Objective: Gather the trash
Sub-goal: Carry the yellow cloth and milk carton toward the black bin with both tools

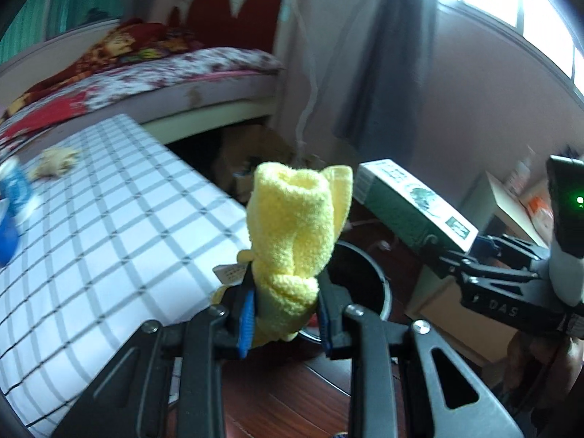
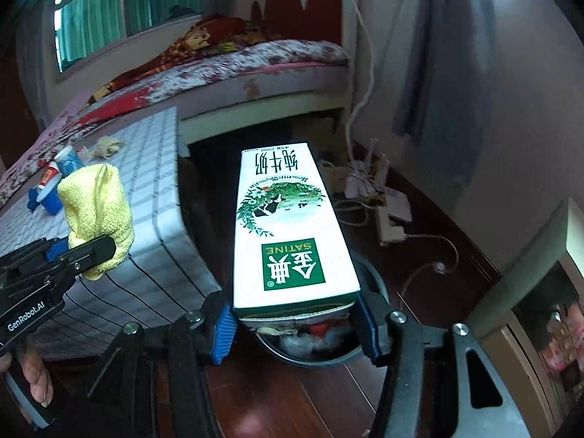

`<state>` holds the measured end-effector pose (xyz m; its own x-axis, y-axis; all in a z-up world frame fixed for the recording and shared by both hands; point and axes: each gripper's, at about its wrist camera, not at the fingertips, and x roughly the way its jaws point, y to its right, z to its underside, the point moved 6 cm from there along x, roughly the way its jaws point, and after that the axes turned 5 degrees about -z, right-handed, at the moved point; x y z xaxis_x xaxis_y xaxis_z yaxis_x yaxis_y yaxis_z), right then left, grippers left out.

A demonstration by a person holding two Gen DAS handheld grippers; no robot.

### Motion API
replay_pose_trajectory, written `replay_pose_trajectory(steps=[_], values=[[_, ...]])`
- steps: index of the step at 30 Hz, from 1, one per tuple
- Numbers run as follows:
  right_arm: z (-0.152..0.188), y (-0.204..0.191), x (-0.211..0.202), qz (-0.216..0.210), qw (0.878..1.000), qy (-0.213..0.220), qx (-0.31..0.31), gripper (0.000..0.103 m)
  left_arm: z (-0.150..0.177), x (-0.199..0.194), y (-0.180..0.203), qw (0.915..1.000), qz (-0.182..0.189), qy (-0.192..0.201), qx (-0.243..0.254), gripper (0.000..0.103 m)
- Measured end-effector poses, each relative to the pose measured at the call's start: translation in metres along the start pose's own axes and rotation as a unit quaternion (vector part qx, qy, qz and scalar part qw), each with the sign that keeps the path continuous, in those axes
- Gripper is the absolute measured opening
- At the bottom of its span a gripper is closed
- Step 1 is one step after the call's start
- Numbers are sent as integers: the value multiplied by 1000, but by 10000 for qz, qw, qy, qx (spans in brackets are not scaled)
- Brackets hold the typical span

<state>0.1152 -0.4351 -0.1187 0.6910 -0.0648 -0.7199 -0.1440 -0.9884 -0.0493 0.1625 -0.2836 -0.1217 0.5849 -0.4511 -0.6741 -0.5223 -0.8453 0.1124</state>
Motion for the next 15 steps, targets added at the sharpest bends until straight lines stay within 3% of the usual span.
replay_pose_trajectory(steps=[6, 15], values=[[21, 40, 12, 20, 9996, -265, -70, 57, 12, 31, 47, 9983, 375, -379, 255, 29], [41, 66, 64, -207, 9957, -785, -450, 57, 25, 101, 64, 9929, 512, -1059, 188, 30]])
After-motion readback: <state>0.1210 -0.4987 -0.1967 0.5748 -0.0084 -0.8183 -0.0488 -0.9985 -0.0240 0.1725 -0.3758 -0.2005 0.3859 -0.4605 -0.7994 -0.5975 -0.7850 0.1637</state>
